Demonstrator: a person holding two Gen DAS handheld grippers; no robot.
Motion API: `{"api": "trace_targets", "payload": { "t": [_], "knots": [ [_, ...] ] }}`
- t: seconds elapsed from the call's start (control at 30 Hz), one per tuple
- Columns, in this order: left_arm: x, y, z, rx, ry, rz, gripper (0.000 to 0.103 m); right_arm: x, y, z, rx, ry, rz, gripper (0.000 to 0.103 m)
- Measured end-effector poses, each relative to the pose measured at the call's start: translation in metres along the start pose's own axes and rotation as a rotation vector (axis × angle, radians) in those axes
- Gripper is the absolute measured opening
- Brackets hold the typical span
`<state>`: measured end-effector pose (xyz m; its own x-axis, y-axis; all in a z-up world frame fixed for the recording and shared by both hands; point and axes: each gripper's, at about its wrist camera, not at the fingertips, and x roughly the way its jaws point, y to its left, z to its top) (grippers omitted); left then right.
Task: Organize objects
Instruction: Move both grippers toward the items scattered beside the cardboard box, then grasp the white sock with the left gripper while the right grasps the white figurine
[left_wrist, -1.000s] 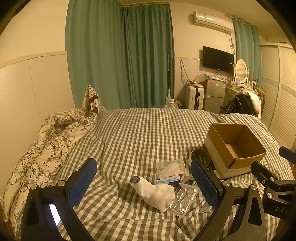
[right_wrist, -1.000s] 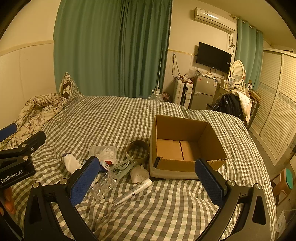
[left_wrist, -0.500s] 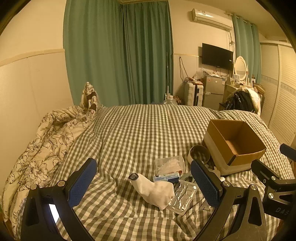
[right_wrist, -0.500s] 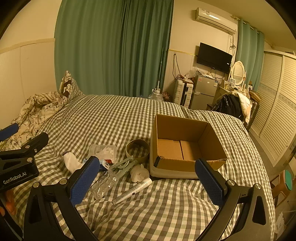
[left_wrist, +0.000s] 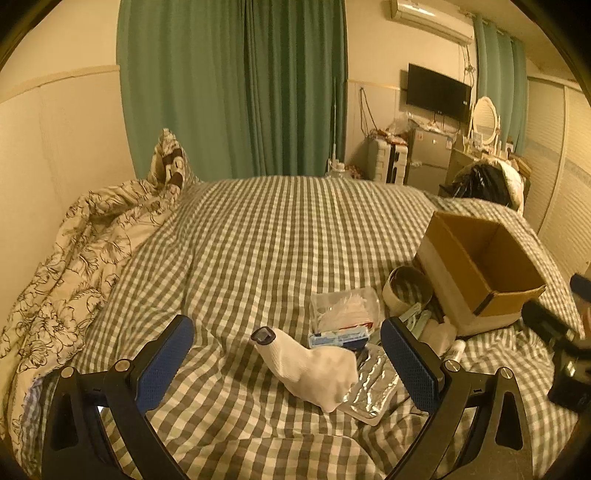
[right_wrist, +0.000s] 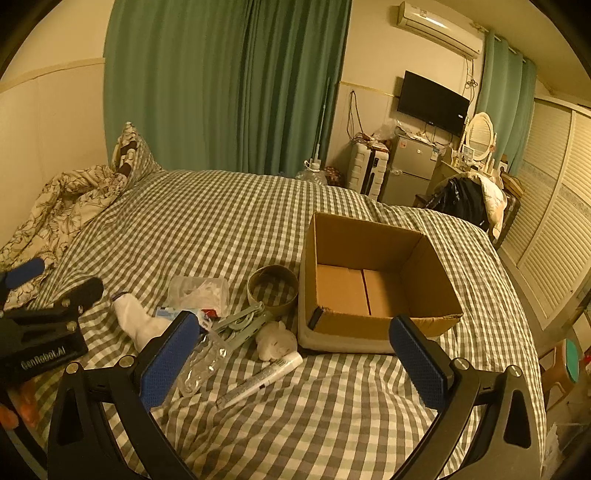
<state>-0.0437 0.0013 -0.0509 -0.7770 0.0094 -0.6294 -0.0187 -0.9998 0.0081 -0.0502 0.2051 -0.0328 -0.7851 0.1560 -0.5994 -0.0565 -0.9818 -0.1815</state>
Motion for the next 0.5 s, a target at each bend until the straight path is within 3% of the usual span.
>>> {"api": "trace_targets", "payload": {
  "t": [0.27,0.5],
  "knots": [
    [0.055,-0.005,-0.021,0.037,0.145,0.003,0.103,0.063,0.003,-0.012,0.02,0.166,0.013,0.103],
    [0.111,-0.025,-0.041,0.098,0.327,-0.019,0.103,0.103,-0.001,-0.029,0.062,0.309,0.034,0.102]
  ]
}}
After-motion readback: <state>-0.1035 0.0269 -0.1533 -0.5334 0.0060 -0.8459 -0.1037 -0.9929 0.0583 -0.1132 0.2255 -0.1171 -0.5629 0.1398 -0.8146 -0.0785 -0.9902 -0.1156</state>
